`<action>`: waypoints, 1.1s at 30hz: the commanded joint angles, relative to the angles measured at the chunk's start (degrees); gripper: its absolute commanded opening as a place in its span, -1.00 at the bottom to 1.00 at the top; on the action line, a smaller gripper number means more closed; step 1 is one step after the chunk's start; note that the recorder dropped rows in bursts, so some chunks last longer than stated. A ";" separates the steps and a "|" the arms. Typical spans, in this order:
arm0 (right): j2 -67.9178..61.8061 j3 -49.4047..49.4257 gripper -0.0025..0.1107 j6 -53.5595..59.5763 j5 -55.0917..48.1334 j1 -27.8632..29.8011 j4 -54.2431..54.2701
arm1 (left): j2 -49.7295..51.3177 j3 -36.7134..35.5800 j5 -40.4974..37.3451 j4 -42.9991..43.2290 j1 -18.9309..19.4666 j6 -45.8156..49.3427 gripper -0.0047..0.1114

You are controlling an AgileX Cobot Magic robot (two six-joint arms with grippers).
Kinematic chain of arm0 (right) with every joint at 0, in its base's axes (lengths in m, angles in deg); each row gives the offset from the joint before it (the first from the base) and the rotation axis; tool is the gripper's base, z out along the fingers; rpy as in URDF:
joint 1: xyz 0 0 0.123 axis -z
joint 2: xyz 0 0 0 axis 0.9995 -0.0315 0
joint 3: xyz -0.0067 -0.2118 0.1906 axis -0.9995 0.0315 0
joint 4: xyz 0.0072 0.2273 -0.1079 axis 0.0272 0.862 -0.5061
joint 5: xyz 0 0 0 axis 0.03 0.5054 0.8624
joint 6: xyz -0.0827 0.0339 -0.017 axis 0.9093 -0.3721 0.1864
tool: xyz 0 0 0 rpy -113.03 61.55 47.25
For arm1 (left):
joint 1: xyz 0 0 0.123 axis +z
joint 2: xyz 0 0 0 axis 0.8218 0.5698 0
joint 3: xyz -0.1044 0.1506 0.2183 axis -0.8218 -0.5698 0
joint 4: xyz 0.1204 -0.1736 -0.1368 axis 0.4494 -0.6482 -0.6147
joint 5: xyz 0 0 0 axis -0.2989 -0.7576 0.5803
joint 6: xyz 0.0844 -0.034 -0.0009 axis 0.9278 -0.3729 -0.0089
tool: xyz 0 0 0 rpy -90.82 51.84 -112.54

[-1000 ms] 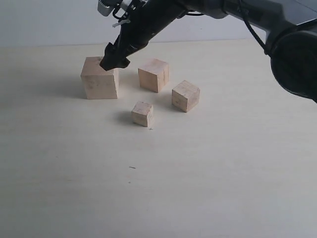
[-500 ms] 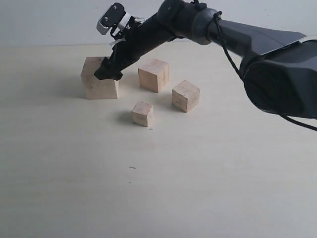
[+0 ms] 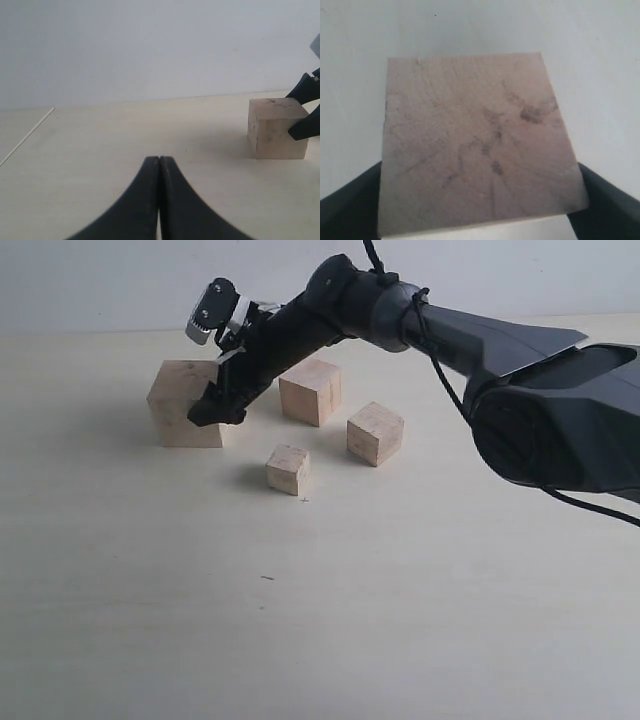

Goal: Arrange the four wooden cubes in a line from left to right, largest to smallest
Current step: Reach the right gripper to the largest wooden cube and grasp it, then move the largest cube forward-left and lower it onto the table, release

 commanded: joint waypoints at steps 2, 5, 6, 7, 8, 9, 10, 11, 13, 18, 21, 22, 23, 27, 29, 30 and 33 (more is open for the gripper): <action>2.56 -0.78 -0.94 -1.45 -2.59 -0.19 -0.07 | -0.37 -0.16 0.11 -0.55 0.15 0.21 -0.92; 5.25 -0.78 -0.94 -2.65 -7.41 -0.19 -2.09 | -0.37 -0.16 0.11 -0.55 0.15 0.21 -0.92; 6.11 -0.78 -0.94 -3.62 -8.93 -0.19 -3.17 | -0.37 -0.16 0.11 -0.55 0.15 0.21 -0.92; 7.25 -0.78 -0.94 -4.59 -10.79 -0.19 -4.13 | -0.37 -0.16 0.11 -0.55 0.15 0.21 -0.92; 8.42 -0.78 -0.94 -5.50 -12.38 -0.19 -4.83 | -0.37 -0.16 0.11 -0.55 0.15 0.21 -0.92; 9.60 -0.78 -0.94 -6.36 -14.17 -0.19 -5.45 | -0.37 -0.16 0.11 -0.55 0.15 0.21 -0.92; 10.56 -0.78 -0.94 -6.69 -15.79 -0.19 -5.84 | -0.37 -0.16 0.11 -0.55 0.15 0.21 -0.92; 11.63 -0.78 -0.94 -7.16 -17.55 -0.19 -5.95 | -0.37 -0.16 0.11 -0.55 0.15 0.21 -0.92; 13.55 -0.78 -0.94 -8.10 -20.88 -0.19 -5.79 | -0.37 -0.16 0.11 -0.55 0.15 0.21 -0.92; 16.19 0.95 -0.94 -12.61 -20.88 -0.81 -6.40 | -0.37 -0.16 0.11 -0.55 0.15 0.21 -0.92; 17.07 3.65 -0.94 -13.34 -20.88 -2.41 -7.21 | -0.37 -0.16 0.11 -0.55 0.15 0.21 -0.92; 17.19 4.80 -0.94 -13.34 -20.88 -3.29 -7.93 | -0.37 -0.16 0.11 -0.55 0.15 0.21 -0.92; 17.30 5.92 -0.94 -13.67 -20.88 -4.24 -9.19 | -0.37 -0.16 0.11 -0.55 0.15 0.21 -0.92; 17.31 12.42 -0.94 -16.23 -20.88 -9.89 -16.85 | -0.37 -0.16 0.11 -0.55 0.15 0.21 -0.92; 17.31 13.87 -0.94 -16.23 -20.88 -12.17 -16.85 | -0.37 -0.16 0.11 -0.55 0.15 0.21 -0.92; 17.31 14.09 -0.94 -16.75 -20.88 -12.98 -17.68 | -0.37 -0.16 0.11 -0.55 0.15 0.21 -0.92; 16.02 14.09 -0.94 -19.24 -20.88 -15.23 -20.96 | -0.37 -0.16 0.11 -0.55 0.15 0.21 -0.92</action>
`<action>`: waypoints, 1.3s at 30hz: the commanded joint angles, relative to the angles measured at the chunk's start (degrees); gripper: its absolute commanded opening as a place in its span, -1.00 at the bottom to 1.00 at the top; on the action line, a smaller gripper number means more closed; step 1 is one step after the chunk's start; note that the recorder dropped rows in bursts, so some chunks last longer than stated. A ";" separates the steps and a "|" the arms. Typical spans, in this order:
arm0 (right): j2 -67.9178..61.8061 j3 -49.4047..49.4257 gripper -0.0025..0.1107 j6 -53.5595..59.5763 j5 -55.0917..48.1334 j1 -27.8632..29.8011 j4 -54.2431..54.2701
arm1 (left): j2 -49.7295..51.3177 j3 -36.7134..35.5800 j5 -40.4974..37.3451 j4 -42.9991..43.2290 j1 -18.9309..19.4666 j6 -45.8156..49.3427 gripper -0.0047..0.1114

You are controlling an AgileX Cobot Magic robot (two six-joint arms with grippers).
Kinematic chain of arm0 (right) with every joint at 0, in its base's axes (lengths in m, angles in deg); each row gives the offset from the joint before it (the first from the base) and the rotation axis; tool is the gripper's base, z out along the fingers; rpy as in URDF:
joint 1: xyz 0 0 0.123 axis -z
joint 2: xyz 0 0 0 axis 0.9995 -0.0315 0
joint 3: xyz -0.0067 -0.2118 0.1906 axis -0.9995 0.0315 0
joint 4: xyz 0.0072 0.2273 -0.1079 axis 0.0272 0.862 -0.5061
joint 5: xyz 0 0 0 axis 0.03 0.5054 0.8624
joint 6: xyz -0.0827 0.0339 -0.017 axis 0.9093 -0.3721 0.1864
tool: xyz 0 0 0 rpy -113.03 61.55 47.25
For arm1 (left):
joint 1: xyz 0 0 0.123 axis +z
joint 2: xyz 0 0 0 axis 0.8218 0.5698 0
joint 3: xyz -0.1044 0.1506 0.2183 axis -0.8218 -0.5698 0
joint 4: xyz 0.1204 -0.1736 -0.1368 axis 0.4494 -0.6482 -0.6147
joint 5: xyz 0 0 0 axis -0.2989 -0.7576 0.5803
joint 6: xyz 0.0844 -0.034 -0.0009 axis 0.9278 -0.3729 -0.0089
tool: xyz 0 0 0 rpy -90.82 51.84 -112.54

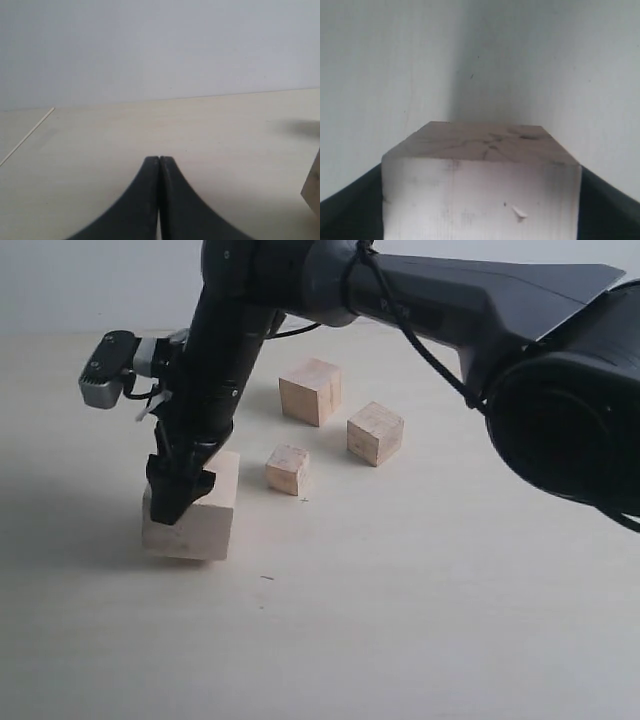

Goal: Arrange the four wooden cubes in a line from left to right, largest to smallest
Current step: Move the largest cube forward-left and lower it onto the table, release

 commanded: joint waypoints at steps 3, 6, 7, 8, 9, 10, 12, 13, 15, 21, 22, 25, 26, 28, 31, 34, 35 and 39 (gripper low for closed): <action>-2.03 0.19 -0.94 -5.92 2.14 -3.75 -6.29 | -0.37 -0.16 0.11 -0.55 0.15 0.21 -0.92; -2.82 0.19 -0.94 -6.04 4.06 -3.74 -5.12 | -0.37 -0.16 0.11 -0.55 0.15 0.21 -0.92; -2.82 0.19 -0.94 -6.19 4.45 -3.74 -4.69 | -0.37 -0.16 0.11 -0.55 0.15 0.21 -0.92; -2.82 0.19 -0.94 -6.47 5.28 -3.74 -3.57 | -0.37 -0.16 0.11 -0.55 0.15 0.21 -0.92; -2.82 0.19 -0.94 -6.47 5.78 -3.74 -3.03 | -0.37 -0.16 0.11 -0.55 0.15 0.21 -0.92; -2.82 0.19 -0.94 -6.47 6.02 -3.74 -2.90 | -0.37 -0.16 0.11 -0.55 0.15 0.21 -0.92; -2.82 0.19 -0.94 -6.47 6.02 -3.74 -2.90 | -0.37 -0.16 0.11 -0.55 0.15 0.21 -0.92; -2.82 0.19 -0.94 -6.47 6.02 -3.74 -2.90 | -0.37 -0.16 0.11 -0.55 0.15 0.21 -0.92; -2.82 0.19 -0.92 -6.47 6.13 -3.74 -2.90 | -0.37 -0.16 0.11 -0.55 0.15 0.21 -0.92; -2.82 0.19 -0.45 -6.47 7.57 -3.74 -2.90 | -0.37 -0.16 0.11 -0.55 0.15 0.21 -0.92; -2.82 0.19 -0.30 -6.47 7.57 -3.74 -2.64 | -0.37 -0.16 0.11 -0.55 0.15 0.21 -0.92; -2.82 0.19 0.15 -7.22 7.45 -3.74 -1.49 | -0.37 -0.16 0.11 -0.55 0.15 0.21 -0.92; -2.82 0.19 0.30 -7.39 7.11 -3.74 -1.25 | -0.37 -0.16 0.11 -0.55 0.15 0.21 -0.92; -2.82 0.19 0.53 -7.39 6.71 -3.74 -0.58 | -0.37 -0.16 0.11 -0.55 0.15 0.21 -0.92; -2.18 0.19 0.81 -7.90 6.71 -3.74 0.49 | -0.37 -0.16 0.11 -0.55 0.15 0.21 -0.92; -0.24 0.07 0.90 -7.90 6.83 -3.74 1.38 | -0.37 -0.16 0.11 -0.55 0.15 0.21 -0.92; 1.03 -0.44 0.90 -7.90 6.70 -3.74 0.96 | -0.37 -0.16 0.11 -0.55 0.15 0.21 -0.92; 6.56 -4.27 0.90 -10.57 2.83 -3.62 -3.75 | -0.37 -0.16 0.11 -0.55 0.15 0.21 -0.92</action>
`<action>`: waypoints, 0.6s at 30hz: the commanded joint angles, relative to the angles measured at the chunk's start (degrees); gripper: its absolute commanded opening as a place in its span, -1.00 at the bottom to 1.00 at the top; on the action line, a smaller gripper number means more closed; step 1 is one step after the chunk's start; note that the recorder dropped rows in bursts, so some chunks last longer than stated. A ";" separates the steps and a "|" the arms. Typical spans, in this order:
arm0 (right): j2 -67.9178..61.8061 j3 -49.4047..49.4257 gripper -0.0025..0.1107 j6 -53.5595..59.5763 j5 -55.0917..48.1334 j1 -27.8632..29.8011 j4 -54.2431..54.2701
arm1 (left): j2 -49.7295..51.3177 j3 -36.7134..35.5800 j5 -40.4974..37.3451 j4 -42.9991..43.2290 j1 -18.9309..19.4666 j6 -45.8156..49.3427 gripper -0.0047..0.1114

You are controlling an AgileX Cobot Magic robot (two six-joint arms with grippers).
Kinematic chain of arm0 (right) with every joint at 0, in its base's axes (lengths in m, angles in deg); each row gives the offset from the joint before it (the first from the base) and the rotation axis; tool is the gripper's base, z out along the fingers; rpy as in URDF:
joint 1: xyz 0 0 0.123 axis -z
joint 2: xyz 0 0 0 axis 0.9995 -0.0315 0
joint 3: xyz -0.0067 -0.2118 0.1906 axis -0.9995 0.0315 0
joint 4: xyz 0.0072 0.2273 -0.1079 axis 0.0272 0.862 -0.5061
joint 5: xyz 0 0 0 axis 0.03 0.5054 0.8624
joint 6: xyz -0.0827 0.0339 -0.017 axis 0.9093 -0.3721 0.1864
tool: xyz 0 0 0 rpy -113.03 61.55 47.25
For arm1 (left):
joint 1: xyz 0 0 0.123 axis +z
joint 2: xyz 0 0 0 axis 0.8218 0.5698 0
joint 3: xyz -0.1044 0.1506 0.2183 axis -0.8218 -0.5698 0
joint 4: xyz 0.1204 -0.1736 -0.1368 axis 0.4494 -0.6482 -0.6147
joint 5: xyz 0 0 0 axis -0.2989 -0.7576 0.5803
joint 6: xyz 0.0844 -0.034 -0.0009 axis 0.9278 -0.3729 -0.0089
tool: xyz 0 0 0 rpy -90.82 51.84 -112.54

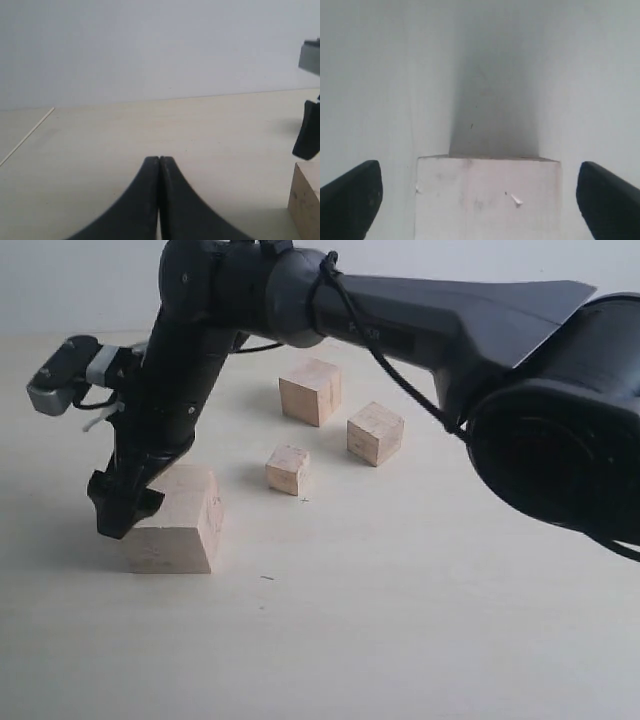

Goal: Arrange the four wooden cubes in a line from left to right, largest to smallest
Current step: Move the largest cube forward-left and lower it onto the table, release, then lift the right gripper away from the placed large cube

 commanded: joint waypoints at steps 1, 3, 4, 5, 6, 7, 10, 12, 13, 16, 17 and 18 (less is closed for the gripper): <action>7.98 -5.12 0.90 -4.65 -4.95 0.07 -6.49 | -0.37 -0.16 0.11 -0.55 0.15 0.21 -0.92; 11.69 -7.47 0.90 -8.84 -5.44 0.07 -13.64 | -0.37 -0.16 0.11 -0.55 0.15 0.21 -0.92; 13.58 -8.21 0.90 -11.10 -5.44 0.31 -16.98 | -0.37 -0.16 0.11 -0.55 0.15 0.21 -0.92; 15.32 -8.36 0.90 -13.42 -5.44 0.72 -19.53 | -0.37 -0.16 0.11 -0.55 0.15 0.21 -0.92; 16.54 -8.36 0.90 -15.32 -5.44 1.19 -21.15 | -0.37 -0.16 0.11 -0.55 0.15 0.21 -0.92; 17.91 -8.36 0.90 -17.04 -5.44 2.04 -22.80 | -0.37 -0.16 0.11 -0.55 0.15 0.21 -0.92; 19.74 -8.25 0.90 -21.22 -5.44 5.48 -24.72 | -0.37 -0.16 0.11 -0.55 0.15 0.21 -0.92; 19.88 -8.25 0.90 -23.94 -5.44 8.14 -24.48 | -0.37 -0.16 0.11 -0.55 0.15 0.21 -0.92; 19.33 -8.25 0.90 -25.19 -5.44 9.78 -24.48 | -0.37 -0.16 0.11 -0.55 0.15 0.21 -0.92; 16.82 -8.25 0.90 -28.73 -5.44 13.24 -24.48 | -0.37 -0.16 0.11 -0.55 0.15 0.21 -0.92; 15.69 -8.25 0.90 -29.51 -5.44 14.28 -24.48 | -0.37 -0.16 0.11 -0.55 0.15 0.21 -0.92; 14.71 -8.25 0.90 -29.62 -5.44 15.02 -24.48 | -0.37 -0.16 0.11 -0.55 0.15 0.21 -0.92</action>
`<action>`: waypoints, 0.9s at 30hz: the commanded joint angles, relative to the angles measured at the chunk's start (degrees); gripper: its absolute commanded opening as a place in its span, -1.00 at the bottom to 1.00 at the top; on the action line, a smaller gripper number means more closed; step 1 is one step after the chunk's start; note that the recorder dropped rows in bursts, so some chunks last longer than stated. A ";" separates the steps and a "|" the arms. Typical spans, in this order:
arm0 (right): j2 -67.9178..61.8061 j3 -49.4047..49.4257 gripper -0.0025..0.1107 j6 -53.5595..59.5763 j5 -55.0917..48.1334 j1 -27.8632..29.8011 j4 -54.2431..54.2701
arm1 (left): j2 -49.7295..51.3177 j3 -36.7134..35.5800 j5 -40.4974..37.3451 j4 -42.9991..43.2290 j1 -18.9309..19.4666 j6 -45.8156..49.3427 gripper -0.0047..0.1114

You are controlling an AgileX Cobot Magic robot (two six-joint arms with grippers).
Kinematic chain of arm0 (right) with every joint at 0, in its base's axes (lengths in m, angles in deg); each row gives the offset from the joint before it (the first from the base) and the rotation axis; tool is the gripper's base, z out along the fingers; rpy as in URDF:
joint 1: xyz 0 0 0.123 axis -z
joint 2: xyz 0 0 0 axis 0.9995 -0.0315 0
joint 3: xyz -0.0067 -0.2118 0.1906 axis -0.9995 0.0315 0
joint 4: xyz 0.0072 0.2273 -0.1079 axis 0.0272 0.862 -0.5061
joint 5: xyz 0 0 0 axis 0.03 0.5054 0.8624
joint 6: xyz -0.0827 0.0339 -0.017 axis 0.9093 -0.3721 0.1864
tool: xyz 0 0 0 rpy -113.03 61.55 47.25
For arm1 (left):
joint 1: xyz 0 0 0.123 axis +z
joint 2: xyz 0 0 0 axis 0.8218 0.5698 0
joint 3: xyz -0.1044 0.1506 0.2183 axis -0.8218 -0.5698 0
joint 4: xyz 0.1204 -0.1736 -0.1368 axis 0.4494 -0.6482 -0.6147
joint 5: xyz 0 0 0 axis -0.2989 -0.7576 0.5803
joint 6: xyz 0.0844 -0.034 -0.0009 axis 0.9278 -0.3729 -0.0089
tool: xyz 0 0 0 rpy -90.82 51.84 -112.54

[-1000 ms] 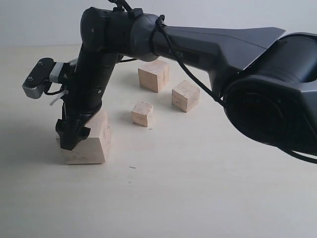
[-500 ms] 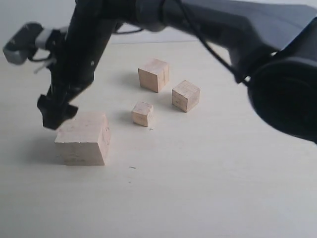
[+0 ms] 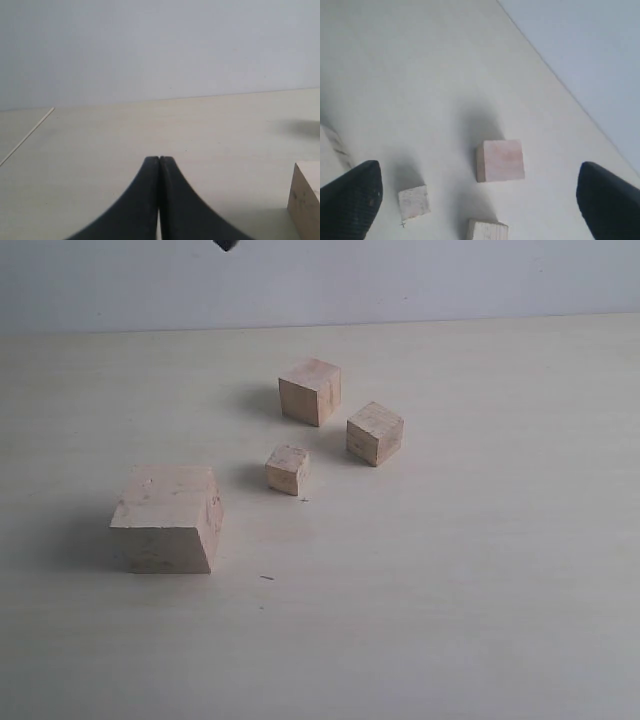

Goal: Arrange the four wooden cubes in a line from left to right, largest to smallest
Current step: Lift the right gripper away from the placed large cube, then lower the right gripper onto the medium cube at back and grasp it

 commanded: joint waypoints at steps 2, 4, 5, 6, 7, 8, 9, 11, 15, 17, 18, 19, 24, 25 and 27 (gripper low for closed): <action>-6.00 -0.01 0.90 -3.13 -0.41 4.67 -0.51 | -0.37 -0.16 0.11 -0.55 0.15 0.21 -0.92; -8.59 -0.01 0.90 -3.13 -0.41 5.50 -0.51 | -0.37 -0.16 0.11 -0.55 0.15 0.21 -0.92; -10.03 -0.01 0.90 -3.13 -0.41 5.83 -0.51 | -0.37 -0.16 0.11 -0.55 0.15 0.21 -0.92; -11.50 -0.01 0.90 -3.03 -0.41 6.12 -0.51 | -0.37 -0.16 0.11 -0.55 0.15 0.21 -0.92; -12.90 -0.01 0.90 -3.02 -0.41 6.25 -0.51 | -0.37 -0.16 0.11 -0.55 0.15 0.21 -0.92; -14.29 -0.01 0.90 -3.02 -0.41 6.49 -0.51 | -0.37 -0.16 0.11 -0.55 0.15 0.21 -0.92; -15.59 -0.01 0.90 -3.02 -0.41 6.49 -0.48 | -0.37 -0.16 0.11 -0.55 0.15 0.21 -0.92; -17.76 -0.01 0.90 -3.02 2.03 6.60 -0.58 | -0.37 -0.16 0.11 -0.55 0.15 0.21 -0.92; -21.45 -0.01 0.90 -2.09 5.97 6.60 -0.58 | -0.37 -0.16 0.11 -0.55 0.15 0.21 -0.92; -22.98 -0.01 0.90 -1.58 7.49 6.60 -1.17 | -0.37 -0.16 0.11 -0.55 0.15 0.21 -0.92; -23.65 -0.01 0.90 -1.59 8.46 6.60 -1.93 | -0.37 -0.16 0.11 -0.55 0.15 0.21 -0.92; -24.29 -0.01 0.90 -1.59 9.27 6.60 -2.57 | -0.37 -0.16 0.11 -0.55 0.15 0.21 -0.92; -27.04 -0.01 0.89 -1.23 13.33 6.60 -3.47 | -0.37 -0.16 0.11 -0.55 0.15 0.21 -0.92; -27.18 -0.01 0.85 -0.37 13.74 6.60 -3.08 | -0.37 -0.16 0.11 -0.55 0.15 0.21 -0.92; -27.32 -0.01 0.63 3.39 13.83 6.60 -1.16 | -0.37 -0.16 0.11 -0.55 0.15 0.21 -0.92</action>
